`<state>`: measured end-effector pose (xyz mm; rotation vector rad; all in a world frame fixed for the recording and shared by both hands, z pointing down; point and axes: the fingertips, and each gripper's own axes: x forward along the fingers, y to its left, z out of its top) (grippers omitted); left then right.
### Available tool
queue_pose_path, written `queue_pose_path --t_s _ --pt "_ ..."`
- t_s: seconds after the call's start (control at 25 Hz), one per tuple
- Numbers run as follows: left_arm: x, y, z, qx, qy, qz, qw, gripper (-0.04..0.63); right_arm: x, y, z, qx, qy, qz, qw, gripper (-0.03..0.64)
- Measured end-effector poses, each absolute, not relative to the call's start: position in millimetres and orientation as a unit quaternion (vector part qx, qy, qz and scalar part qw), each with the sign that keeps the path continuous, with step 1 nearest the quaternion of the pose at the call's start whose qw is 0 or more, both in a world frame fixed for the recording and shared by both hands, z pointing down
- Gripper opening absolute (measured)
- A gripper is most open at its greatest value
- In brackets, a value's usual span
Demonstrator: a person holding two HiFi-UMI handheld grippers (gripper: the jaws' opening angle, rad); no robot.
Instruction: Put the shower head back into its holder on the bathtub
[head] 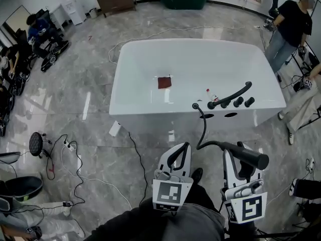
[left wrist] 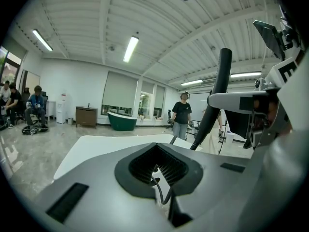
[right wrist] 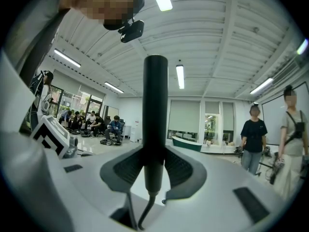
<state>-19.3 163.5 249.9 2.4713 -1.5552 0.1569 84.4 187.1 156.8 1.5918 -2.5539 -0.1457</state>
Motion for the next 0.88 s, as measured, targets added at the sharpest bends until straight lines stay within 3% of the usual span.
queue_pose_path --t_s 0.88 --pt "40.9 70.4 246.2 0.815 -0.563 0.106 0.084 0.003 147.6 91.3 161.5 0.478 -0.878 -0.015 0.026 0.143"
